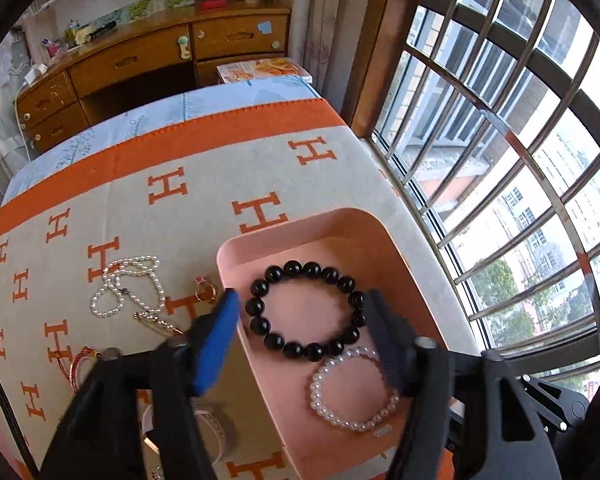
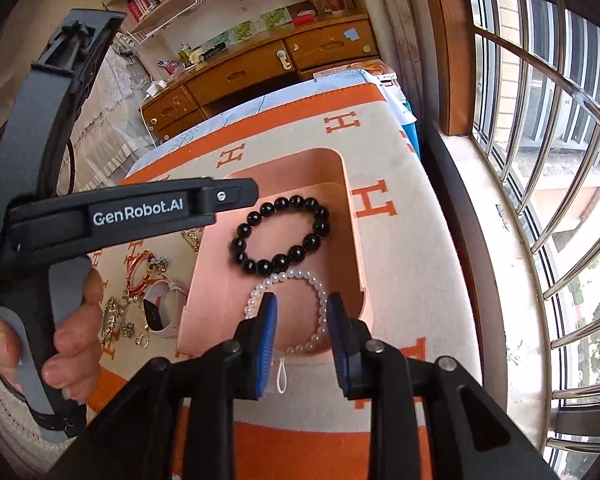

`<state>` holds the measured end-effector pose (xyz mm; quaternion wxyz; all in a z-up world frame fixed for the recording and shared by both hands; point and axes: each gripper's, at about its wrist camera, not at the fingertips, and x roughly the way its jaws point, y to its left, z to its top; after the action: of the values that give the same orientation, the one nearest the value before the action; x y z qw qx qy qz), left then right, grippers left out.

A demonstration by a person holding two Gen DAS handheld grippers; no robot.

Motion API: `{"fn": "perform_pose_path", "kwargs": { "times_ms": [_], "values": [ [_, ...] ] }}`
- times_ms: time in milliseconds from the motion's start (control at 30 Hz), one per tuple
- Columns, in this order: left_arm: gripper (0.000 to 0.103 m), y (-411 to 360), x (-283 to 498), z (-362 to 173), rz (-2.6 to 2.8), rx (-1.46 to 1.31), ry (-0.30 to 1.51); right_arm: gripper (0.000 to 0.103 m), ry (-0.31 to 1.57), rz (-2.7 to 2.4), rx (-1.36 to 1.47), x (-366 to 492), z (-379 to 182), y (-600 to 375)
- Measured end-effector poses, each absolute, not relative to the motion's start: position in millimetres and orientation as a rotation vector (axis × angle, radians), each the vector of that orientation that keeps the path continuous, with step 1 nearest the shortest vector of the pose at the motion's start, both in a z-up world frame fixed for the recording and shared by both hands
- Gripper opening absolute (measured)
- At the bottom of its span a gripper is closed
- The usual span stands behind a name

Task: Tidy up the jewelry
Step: 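Lower both bracelets into the pink box and open both tools, then grasp the red bangle with the left tool while the right tool grasps the white watch strap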

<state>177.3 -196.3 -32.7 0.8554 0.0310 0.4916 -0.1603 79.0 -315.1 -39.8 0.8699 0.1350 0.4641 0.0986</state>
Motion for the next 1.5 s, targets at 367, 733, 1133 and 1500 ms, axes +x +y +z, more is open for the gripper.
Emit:
{"fn": "perform_pose_path", "kwargs": {
  "times_ms": [367, 733, 1133, 1500],
  "values": [
    [0.080, -157, 134, -8, -0.281, 0.043, 0.865, 0.027, 0.939, 0.224, 0.268, 70, -28, -304],
    [0.080, -65, 103, 4, -0.122, -0.058, 0.757, 0.027, 0.890, 0.263, 0.201, 65, -11, -276],
    [0.082, 15, 62, 19, 0.017, -0.028, 0.799, 0.027, 0.887, 0.373, 0.151, 56, -1, -233],
    [0.082, 59, 57, 0, 0.069, -0.021, 0.868, 0.027, 0.951, 0.415, 0.101, 69, -12, -191]
  ]
}}
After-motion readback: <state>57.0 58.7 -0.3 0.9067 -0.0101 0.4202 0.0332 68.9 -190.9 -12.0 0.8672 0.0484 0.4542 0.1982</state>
